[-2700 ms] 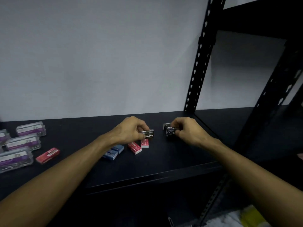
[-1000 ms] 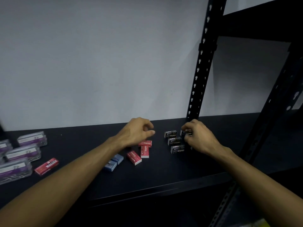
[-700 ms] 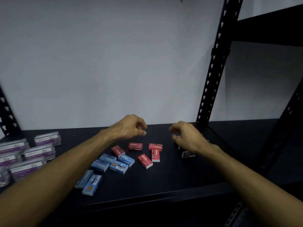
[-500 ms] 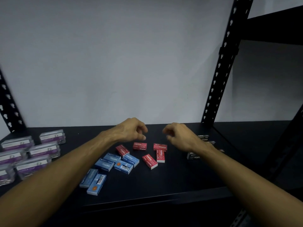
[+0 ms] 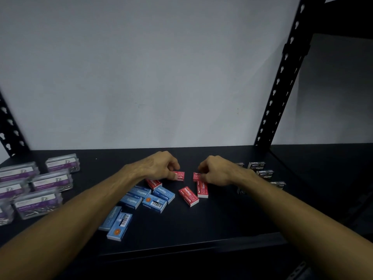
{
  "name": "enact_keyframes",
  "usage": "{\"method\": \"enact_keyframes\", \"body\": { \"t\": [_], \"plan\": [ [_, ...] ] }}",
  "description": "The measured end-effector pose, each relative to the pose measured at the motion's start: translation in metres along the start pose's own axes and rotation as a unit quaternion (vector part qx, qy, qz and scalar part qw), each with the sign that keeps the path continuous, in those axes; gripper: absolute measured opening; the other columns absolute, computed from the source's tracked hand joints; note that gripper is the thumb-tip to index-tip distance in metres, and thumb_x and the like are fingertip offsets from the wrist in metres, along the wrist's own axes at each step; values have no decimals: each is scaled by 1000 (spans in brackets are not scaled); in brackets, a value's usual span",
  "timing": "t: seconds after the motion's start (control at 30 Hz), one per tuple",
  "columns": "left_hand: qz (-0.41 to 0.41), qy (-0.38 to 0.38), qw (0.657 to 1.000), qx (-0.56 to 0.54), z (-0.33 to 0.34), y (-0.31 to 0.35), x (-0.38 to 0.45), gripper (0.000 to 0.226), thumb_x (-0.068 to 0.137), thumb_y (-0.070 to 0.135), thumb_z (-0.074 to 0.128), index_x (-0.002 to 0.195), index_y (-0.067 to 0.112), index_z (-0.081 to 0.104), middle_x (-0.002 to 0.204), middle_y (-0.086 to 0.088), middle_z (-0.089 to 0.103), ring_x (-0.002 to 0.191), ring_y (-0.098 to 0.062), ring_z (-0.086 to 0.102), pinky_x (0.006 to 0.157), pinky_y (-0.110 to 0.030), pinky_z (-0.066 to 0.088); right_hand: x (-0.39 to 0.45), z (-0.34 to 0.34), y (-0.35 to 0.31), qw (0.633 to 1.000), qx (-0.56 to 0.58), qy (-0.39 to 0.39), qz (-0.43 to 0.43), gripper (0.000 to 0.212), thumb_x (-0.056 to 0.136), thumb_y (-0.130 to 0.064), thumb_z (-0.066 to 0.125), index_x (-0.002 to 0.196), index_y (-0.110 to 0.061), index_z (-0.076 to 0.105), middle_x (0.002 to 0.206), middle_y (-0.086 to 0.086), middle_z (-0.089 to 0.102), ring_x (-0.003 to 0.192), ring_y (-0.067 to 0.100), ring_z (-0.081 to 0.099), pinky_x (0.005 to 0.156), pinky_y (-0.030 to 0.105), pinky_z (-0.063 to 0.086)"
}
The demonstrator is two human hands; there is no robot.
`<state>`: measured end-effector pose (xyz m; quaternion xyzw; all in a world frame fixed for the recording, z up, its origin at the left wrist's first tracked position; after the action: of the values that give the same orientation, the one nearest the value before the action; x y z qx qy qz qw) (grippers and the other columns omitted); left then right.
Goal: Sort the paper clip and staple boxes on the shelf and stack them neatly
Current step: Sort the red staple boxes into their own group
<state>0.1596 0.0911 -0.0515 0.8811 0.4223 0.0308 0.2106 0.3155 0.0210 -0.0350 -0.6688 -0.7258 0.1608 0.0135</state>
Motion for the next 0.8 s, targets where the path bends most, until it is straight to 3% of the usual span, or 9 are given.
{"method": "enact_keyframes", "body": {
  "t": [0.17,0.43,0.57,0.67,0.73,0.8],
  "plan": [
    [4,-14,1000,9,2,1,-1,30,87,36,72,115,26,68,93,19,59,85,0,58,67,-16,40,2,5,0,1000,7,-10,10,40,98,-27,57,134,-11,58,131,7,63,116,18,61,96,31,50],
    [16,9,1000,-10,2,6,-2,25,80,30,79,93,36,59,95,12,62,85,-5,61,68,-20,44,-2,-2,-3,1000,17,20,-9,19,93,-23,64,110,-17,56,110,1,63,91,12,58,67,21,43],
    [24,21,999,-14,-1,9,-1,28,80,25,79,93,36,57,92,10,62,82,-7,61,66,-23,45,-1,-11,-7,999,1,46,-22,11,92,-19,65,98,-20,55,100,-3,61,90,14,59,75,28,49],
    [29,13,999,-1,-1,12,-1,33,83,23,76,105,40,57,94,10,60,83,-7,60,68,-25,47,2,-11,-8,998,-19,60,-26,11,93,-18,63,98,-21,54,100,-3,60,92,15,59,80,32,52],
    [35,-1,999,13,1,17,0,38,85,23,74,115,41,59,96,12,60,85,-7,60,73,-26,49,3,-10,-8,997,-24,67,-30,10,93,-18,62,98,-21,54,100,-3,60,92,15,58,79,31,51],
    [40,-6,999,15,2,21,0,34,85,21,73,110,41,62,97,13,61,87,-7,61,75,-27,50,3,-10,-7,996,-26,74,-32,9,93,-18,63,97,-20,55,99,-4,60,91,15,58,77,30,49]
  ]
}}
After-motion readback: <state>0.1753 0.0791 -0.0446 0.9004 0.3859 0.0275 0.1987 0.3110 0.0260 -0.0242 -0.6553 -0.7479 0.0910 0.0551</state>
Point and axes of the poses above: each hand's wrist, its own x-axis towards the middle knuckle, its own z-axis out of the palm, y = z × x, the point moved 7 cm from there along x, towards the middle knuckle
